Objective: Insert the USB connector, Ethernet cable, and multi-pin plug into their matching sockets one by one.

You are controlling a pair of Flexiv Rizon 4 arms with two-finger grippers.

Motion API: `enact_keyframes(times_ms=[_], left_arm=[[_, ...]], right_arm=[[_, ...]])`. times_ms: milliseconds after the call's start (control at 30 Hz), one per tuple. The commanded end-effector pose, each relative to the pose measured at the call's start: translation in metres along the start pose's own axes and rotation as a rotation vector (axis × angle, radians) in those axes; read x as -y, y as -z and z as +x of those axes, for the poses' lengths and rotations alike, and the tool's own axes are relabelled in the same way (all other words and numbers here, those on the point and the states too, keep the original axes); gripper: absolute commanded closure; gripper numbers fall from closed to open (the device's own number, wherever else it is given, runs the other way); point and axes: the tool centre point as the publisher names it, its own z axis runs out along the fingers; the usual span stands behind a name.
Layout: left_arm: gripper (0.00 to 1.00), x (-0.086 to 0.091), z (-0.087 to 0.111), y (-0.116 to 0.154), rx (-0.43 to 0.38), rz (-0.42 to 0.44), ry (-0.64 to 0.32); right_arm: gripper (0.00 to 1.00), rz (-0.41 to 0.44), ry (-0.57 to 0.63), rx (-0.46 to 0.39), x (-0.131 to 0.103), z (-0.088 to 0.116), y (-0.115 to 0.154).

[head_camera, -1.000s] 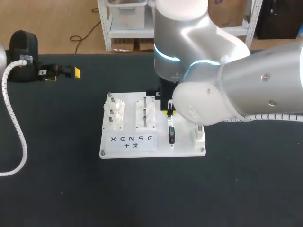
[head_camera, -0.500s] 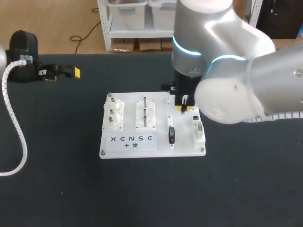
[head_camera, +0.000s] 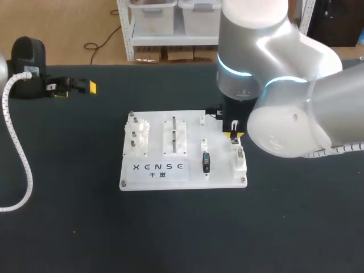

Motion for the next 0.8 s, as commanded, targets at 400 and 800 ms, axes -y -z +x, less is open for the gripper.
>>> enact_keyframes(times_ms=[400,800], left_arm=[[0.00,0.0000,0.0000,0.0000,0.000,0.000,0.000],[0.00,0.0000,0.0000,0.0000,0.000,0.000,0.000]], right_arm=[[1.00,0.013,-0.017,0.003,0.0046,-0.0040,-0.0053],[1.00,0.023,-0.020,-0.005,0.0060,-0.0038,-0.0106]])
